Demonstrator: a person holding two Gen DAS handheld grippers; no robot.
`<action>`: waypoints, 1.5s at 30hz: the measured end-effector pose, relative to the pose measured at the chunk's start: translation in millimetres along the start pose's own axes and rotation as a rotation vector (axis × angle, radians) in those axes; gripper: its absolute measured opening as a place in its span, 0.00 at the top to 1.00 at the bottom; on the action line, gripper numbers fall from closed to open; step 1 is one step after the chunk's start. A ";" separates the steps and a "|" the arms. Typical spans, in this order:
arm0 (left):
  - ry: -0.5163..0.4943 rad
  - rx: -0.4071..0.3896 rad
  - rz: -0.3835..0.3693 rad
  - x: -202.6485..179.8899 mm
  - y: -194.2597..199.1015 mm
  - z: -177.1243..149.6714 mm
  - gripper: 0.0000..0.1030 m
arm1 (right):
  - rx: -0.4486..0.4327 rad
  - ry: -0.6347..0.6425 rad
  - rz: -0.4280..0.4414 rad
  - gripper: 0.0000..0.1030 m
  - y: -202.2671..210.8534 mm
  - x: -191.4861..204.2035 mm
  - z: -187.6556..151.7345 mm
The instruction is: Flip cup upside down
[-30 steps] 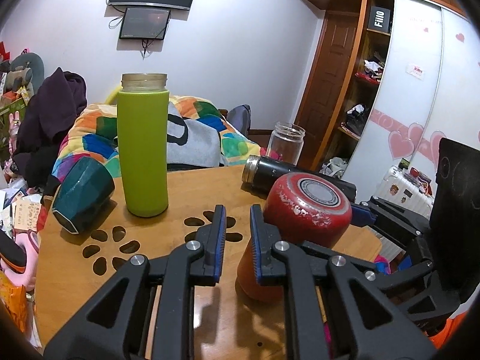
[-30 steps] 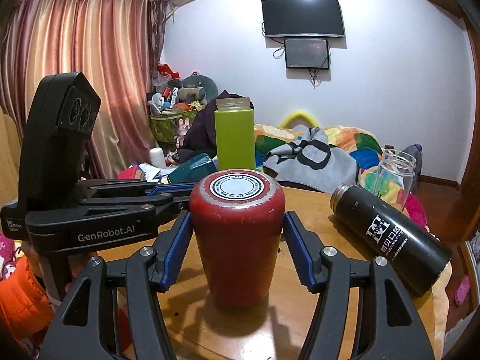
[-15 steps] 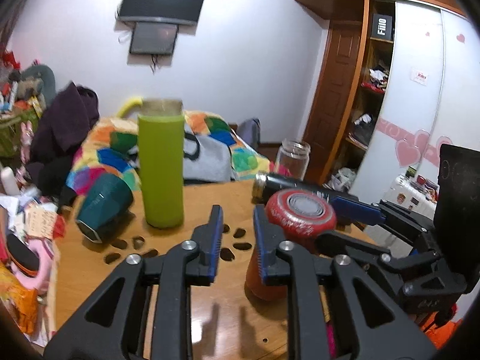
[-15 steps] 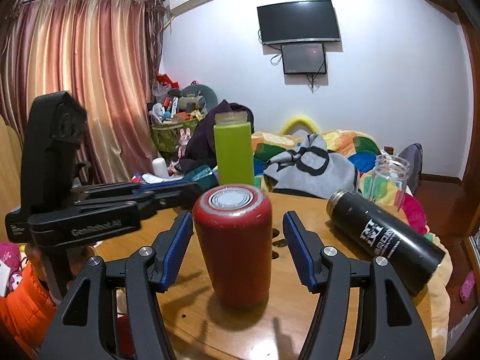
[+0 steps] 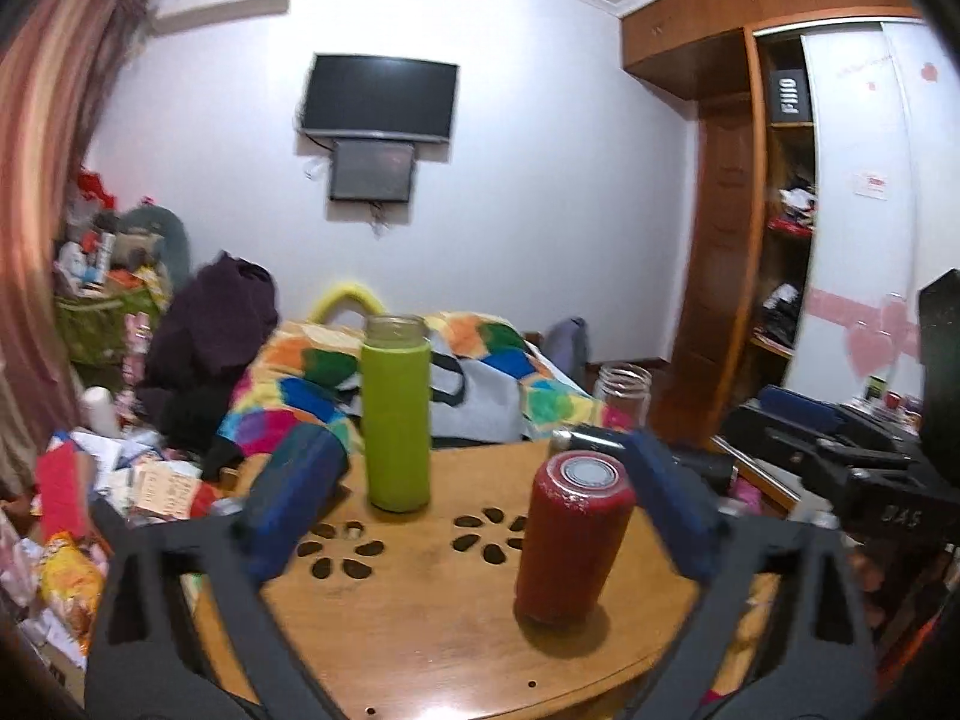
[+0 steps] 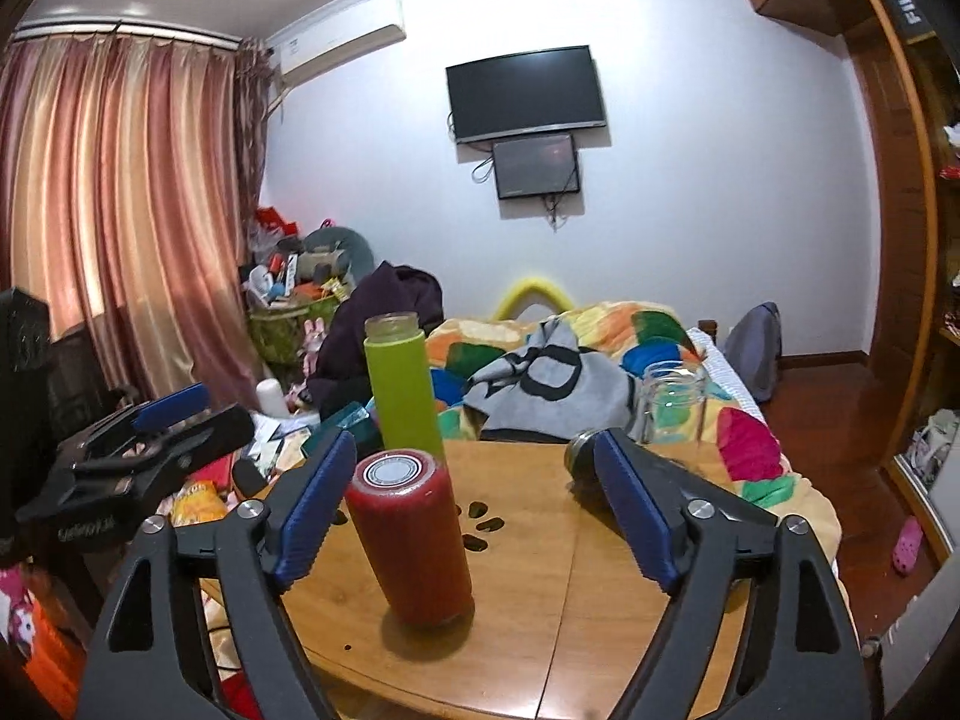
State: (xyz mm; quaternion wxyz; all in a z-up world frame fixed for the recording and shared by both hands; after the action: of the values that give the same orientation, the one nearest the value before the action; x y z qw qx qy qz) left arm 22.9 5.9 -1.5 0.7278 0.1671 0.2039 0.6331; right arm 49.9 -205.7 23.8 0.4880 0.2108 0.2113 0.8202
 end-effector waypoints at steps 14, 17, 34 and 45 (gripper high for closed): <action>0.008 -0.025 0.087 -18.6 27.3 -14.9 0.00 | -0.049 -0.021 -0.091 0.00 36.7 5.1 -9.6; -0.007 -0.028 0.099 -23.4 29.3 -16.0 0.00 | -0.047 -0.019 -0.092 0.00 39.0 7.0 -11.8; -0.048 -0.056 0.109 -36.0 40.4 -21.9 0.00 | -0.045 -0.018 -0.094 0.00 43.2 8.8 -14.3; -0.030 -0.044 0.091 -31.7 38.8 -20.3 0.00 | -0.044 -0.016 -0.094 0.00 42.7 7.7 -13.8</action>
State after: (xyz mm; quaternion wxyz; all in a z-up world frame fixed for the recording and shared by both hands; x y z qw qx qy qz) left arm -24.2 -20.2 3.1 0.7046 0.1695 0.1711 0.6675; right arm 8.6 -219.4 37.1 0.5320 0.1963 0.1991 0.7993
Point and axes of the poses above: each gripper's, at about its wrist camera, not at the fingertips, and y roughly against the way its jaws point, x to its left, z to its top, the point moved 2 cm from there along -y, roughly the way its jaws point, and after that the axes turned 15 degrees about x, right-handed, at the moved point
